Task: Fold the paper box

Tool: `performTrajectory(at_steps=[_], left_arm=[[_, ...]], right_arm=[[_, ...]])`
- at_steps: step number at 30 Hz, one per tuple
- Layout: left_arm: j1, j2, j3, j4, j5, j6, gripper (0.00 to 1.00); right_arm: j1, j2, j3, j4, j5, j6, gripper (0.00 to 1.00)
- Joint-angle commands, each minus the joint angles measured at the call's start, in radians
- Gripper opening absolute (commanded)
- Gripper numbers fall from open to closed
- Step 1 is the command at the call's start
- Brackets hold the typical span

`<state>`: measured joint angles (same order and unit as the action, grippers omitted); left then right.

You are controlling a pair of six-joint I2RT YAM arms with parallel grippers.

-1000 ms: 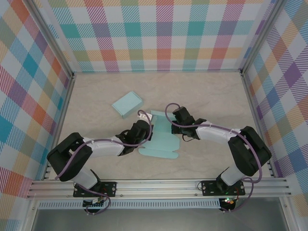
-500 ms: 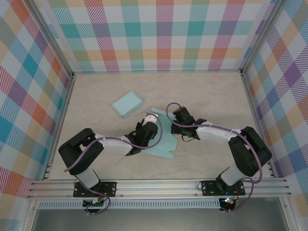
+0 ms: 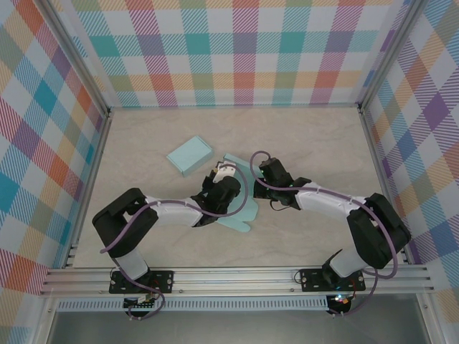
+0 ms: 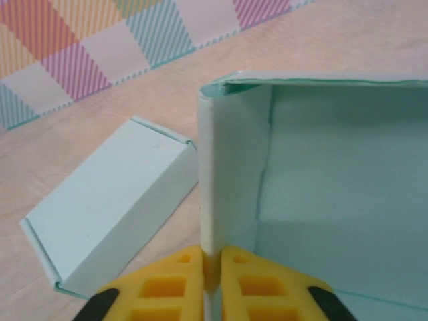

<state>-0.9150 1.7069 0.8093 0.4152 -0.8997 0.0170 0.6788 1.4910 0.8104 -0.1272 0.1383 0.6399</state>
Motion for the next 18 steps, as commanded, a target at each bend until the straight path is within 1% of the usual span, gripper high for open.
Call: performTrajectory(at_steps=[1, 3, 5, 7, 9, 11, 13, 15, 16, 17, 18], left_arm=[[-0.004, 0.020, 0.045, -0.012, -0.116, -0.051, 0.07], [-0.004, 0.026, 0.052, -0.017, -0.119, -0.068, 0.05], [-0.004, 0.043, 0.070, -0.047, -0.156, -0.094, 0.04], [-0.005, 0.071, 0.110, -0.110, -0.262, -0.134, 0.01], [-0.002, 0.097, 0.146, -0.186, -0.334, -0.187, 0.00], [0.003, 0.108, 0.180, -0.292, -0.376, -0.294, 0.00], [0.016, 0.112, 0.211, -0.421, -0.387, -0.437, 0.00], [0.025, 0.120, 0.242, -0.531, -0.420, -0.531, 0.00], [0.030, 0.131, 0.267, -0.611, -0.449, -0.587, 0.00], [0.034, 0.143, 0.301, -0.727, -0.482, -0.660, 0.00], [0.039, 0.163, 0.351, -0.903, -0.521, -0.789, 0.00]], right_arm=[[0.027, -0.026, -0.024, -0.022, -0.099, 0.006, 0.00], [0.027, -0.025, -0.019, -0.019, -0.114, 0.023, 0.00], [0.027, -0.017, -0.007, -0.025, -0.122, 0.043, 0.00], [0.027, -0.008, 0.003, -0.026, -0.137, 0.067, 0.00], [0.027, 0.005, 0.010, -0.013, -0.160, 0.094, 0.00], [0.027, 0.022, 0.016, 0.004, -0.190, 0.119, 0.00], [0.028, 0.044, 0.021, 0.025, -0.213, 0.142, 0.00], [0.027, 0.066, 0.024, 0.046, -0.231, 0.157, 0.00], [0.028, 0.077, 0.027, 0.050, -0.237, 0.164, 0.00], [0.028, 0.086, 0.031, 0.056, -0.243, 0.168, 0.00], [0.028, 0.095, 0.036, 0.057, -0.247, 0.171, 0.00]])
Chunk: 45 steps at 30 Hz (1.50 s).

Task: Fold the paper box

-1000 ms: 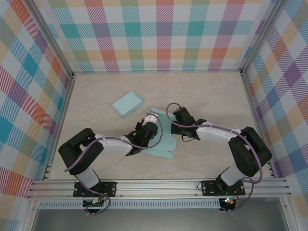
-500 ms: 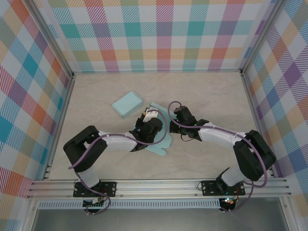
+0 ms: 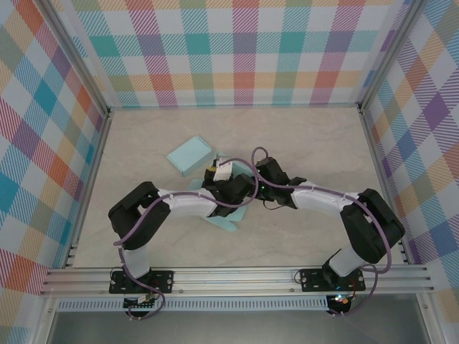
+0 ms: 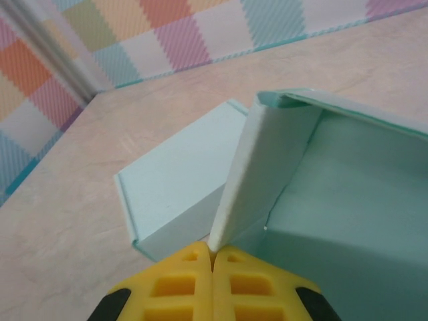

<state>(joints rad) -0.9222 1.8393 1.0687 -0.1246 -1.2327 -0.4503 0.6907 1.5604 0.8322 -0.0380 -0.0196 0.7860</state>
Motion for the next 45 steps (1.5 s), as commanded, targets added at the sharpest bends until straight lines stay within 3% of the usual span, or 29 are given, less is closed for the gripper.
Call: performTrajectory(at_steps=[1, 4, 5, 6, 11, 21, 36, 45], left_arm=[[0.051, 0.056, 0.167, -0.591, -0.229, -0.501, 0.00], [0.050, 0.183, 0.352, -1.275, -0.346, -1.103, 0.00], [0.042, 0.232, 0.402, -1.510, -0.386, -1.358, 0.00], [0.031, 0.274, 0.425, -1.666, -0.439, -1.474, 0.00], [-0.019, 0.256, 0.419, -1.670, -0.507, -1.471, 0.00], [-0.038, 0.166, 0.383, -1.672, -0.508, -1.488, 0.00], [-0.110, -0.190, 0.212, -1.672, -0.510, -1.562, 0.00], [-0.113, -0.541, 0.122, -1.670, -0.510, -1.559, 0.00]], right_arm=[[0.019, 0.034, 0.021, -0.033, -0.092, 0.025, 0.00], [0.022, 0.042, 0.034, -0.039, -0.082, 0.025, 0.00], [0.024, 0.043, 0.035, -0.039, -0.076, 0.024, 0.00], [0.024, 0.044, 0.039, -0.046, -0.068, 0.023, 0.00], [0.024, 0.053, 0.052, -0.091, -0.019, 0.006, 0.00], [0.024, 0.044, 0.056, -0.115, 0.025, -0.019, 0.00], [0.001, 0.042, 0.092, -0.209, 0.114, -0.082, 0.00], [-0.019, -0.015, 0.109, -0.239, 0.128, -0.151, 0.00]])
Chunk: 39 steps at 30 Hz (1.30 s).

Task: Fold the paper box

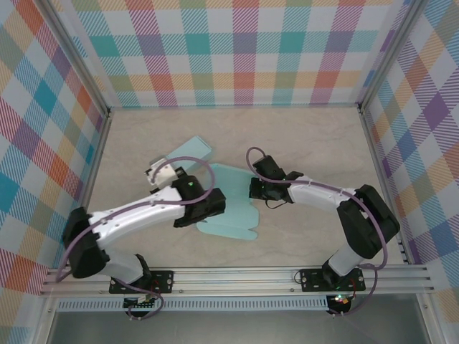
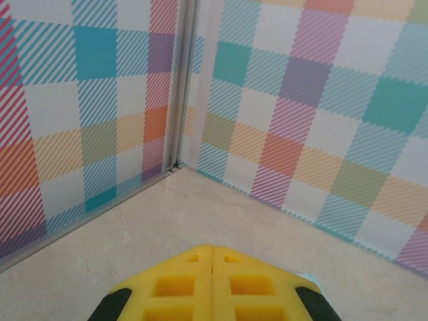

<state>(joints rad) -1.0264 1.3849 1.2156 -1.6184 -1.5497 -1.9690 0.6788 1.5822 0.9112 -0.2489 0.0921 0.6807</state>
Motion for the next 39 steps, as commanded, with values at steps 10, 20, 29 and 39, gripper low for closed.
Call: performTrajectory(at_steps=[10, 20, 29, 39], left_arm=[[-0.106, -0.243, -0.042, -0.175, -0.190, 0.039, 0.00], [-0.267, -0.610, -0.132, -0.172, -0.193, 0.120, 0.00], [-0.438, -0.454, 0.006, -0.175, -0.191, 0.334, 0.00], [-0.590, -0.570, 0.032, -0.172, -0.194, 0.227, 0.00]], right_arm=[[-0.013, -0.071, 0.085, -0.060, 0.000, -0.136, 0.00], [-0.016, -0.103, 0.115, -0.072, -0.028, -0.214, 0.00], [-0.016, -0.128, 0.105, -0.062, -0.042, -0.219, 0.00], [-0.016, -0.194, 0.075, -0.065, -0.048, -0.232, 0.00]])
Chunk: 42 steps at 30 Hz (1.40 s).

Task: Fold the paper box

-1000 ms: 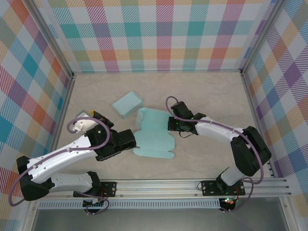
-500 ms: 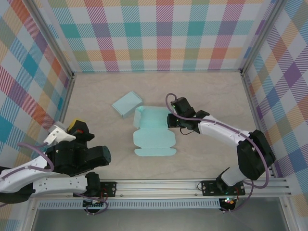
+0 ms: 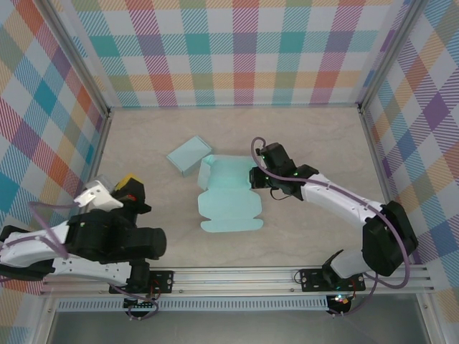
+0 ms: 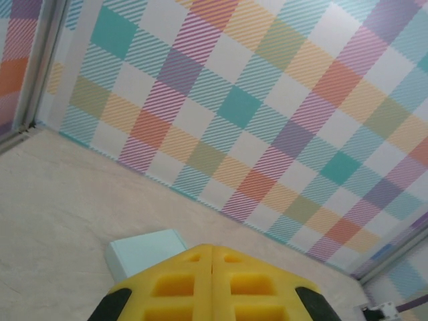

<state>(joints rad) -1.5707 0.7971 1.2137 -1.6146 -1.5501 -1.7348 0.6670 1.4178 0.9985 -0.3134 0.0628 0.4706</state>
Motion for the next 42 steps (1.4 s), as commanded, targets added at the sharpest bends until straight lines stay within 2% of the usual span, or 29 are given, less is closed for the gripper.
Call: performTrajectory(at_steps=[1, 3, 6, 8, 10, 15, 18, 20, 21, 22, 23, 25, 27, 28, 32, 38, 42], left_arm=[[-0.055, 0.044, 0.067, -0.177, -0.194, 0.001, 0.00], [-0.061, 0.104, 0.143, -0.179, -0.195, 0.022, 0.02], [-0.061, 0.195, 0.204, -0.124, -0.194, -0.023, 0.12], [-0.060, 0.251, 0.235, -0.066, -0.194, -0.011, 0.10], [-0.065, 0.311, 0.306, -0.167, -0.192, -0.090, 0.09], [-0.091, 0.363, 0.321, -0.179, -0.194, -0.186, 0.11], [-0.095, 0.372, 0.277, -0.177, -0.192, -0.314, 0.29], [-0.094, 0.380, 0.281, -0.178, -0.194, -0.346, 0.41], [-0.094, 0.385, 0.286, -0.177, -0.194, -0.346, 0.52], [-0.092, 0.394, 0.287, -0.166, -0.195, -0.346, 0.69], [-0.093, 0.406, 0.283, -0.151, -0.195, -0.347, 0.80], [-0.094, 0.439, 0.257, -0.119, -0.194, -0.361, 0.87], [-0.095, 0.482, 0.205, -0.127, -0.193, -0.528, 0.89], [-0.095, 0.509, 0.177, -0.175, -0.192, -0.691, 0.89], [-0.103, 0.538, 0.118, -0.158, -0.195, -0.916, 0.89], [-0.104, 0.487, 0.000, -0.002, -0.171, -0.907, 0.90], [-0.079, 0.469, 0.026, 0.045, -0.066, -0.787, 0.81]], right_arm=[[-0.004, -0.034, -0.010, -0.002, -0.021, -0.022, 0.00], [-0.004, -0.043, -0.011, -0.002, -0.028, -0.022, 0.00], [-0.005, -0.062, -0.013, -0.005, -0.029, -0.023, 0.00], [-0.004, -0.081, -0.018, -0.011, -0.028, -0.021, 0.00], [-0.004, -0.108, -0.033, -0.008, -0.026, -0.017, 0.00], [-0.004, -0.168, -0.064, -0.001, -0.012, -0.012, 0.00], [-0.004, -0.176, -0.066, 0.003, -0.016, -0.009, 0.00], [-0.004, -0.172, -0.061, -0.001, -0.030, -0.010, 0.00], [-0.004, -0.168, -0.059, -0.002, -0.035, -0.008, 0.00], [-0.006, -0.168, -0.060, -0.003, -0.043, -0.006, 0.00], [-0.004, -0.169, -0.061, -0.002, -0.048, -0.004, 0.00], [-0.004, -0.174, -0.063, -0.002, -0.053, 0.001, 0.00], [-0.004, -0.179, -0.064, -0.007, -0.055, 0.003, 0.00], [-0.004, -0.185, -0.064, -0.012, -0.057, 0.003, 0.00], [-0.004, -0.210, -0.078, -0.023, -0.047, -0.003, 0.00], [-0.004, -0.215, -0.104, -0.012, -0.030, -0.016, 0.00], [-0.004, -0.187, -0.093, -0.015, -0.049, -0.013, 0.00]])
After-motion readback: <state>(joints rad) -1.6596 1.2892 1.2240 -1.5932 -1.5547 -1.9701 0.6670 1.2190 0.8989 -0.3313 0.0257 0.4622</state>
